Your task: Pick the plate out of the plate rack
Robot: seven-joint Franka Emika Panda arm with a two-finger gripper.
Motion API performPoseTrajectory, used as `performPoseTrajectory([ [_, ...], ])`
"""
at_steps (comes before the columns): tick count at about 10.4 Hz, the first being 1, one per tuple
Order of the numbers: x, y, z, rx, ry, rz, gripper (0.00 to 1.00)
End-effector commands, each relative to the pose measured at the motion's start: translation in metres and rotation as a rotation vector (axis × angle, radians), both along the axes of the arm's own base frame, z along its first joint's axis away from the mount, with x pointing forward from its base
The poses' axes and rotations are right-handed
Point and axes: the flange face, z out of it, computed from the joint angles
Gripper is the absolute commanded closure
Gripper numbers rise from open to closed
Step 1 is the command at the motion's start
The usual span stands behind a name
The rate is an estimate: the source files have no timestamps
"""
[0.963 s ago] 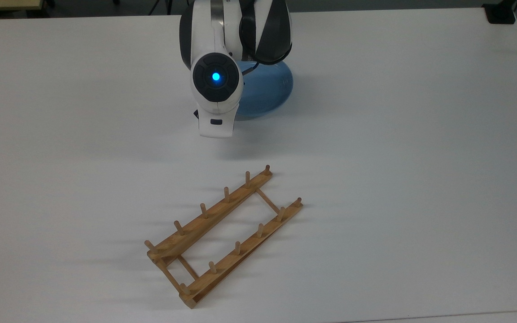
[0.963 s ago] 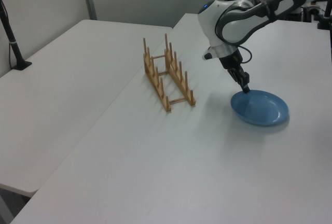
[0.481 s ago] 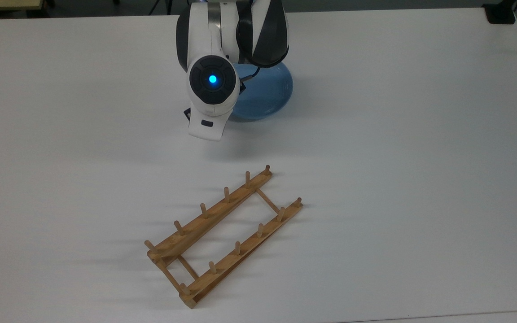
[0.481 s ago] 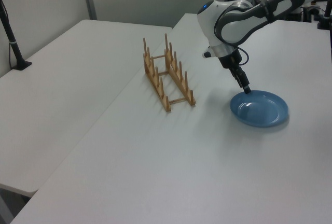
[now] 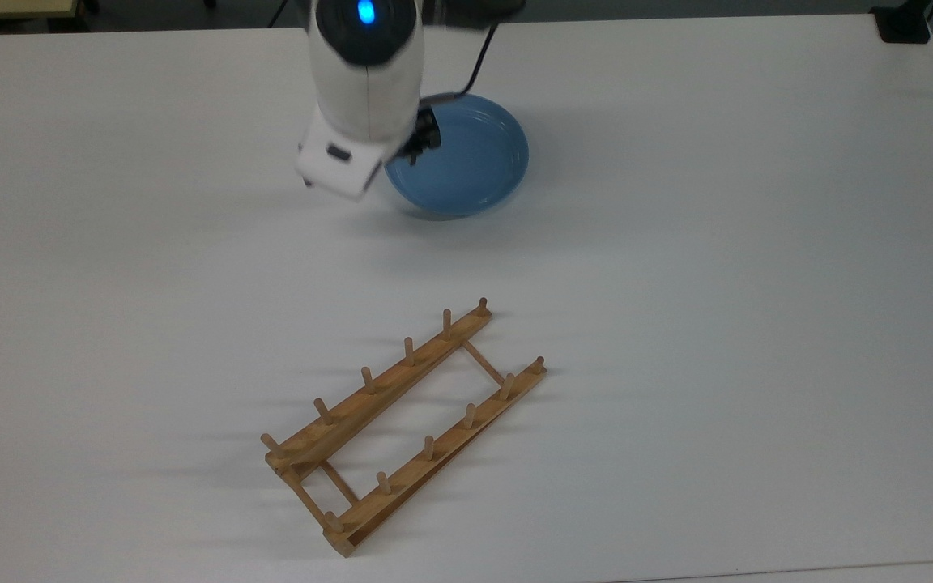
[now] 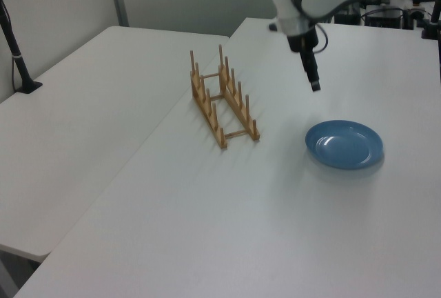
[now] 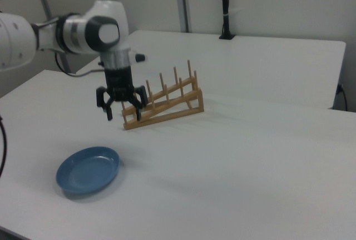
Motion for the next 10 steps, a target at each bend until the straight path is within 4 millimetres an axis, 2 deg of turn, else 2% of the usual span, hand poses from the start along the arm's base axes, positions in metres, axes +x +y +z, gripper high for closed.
performPoseTrajectory([
  [1,-0.037,-0.012,0.086,-0.034,-0.1,-0.154,0.0],
  [2,-0.046,-0.017,0.112,-0.039,-0.156,-0.248,0.0],
  [4,-0.064,-0.025,0.147,-0.038,-0.225,-0.373,0.0],
  [7,-0.101,-0.048,0.167,-0.022,-0.257,-0.422,0.0],
  [10,-0.104,-0.061,0.174,-0.022,-0.269,-0.445,0.0],
])
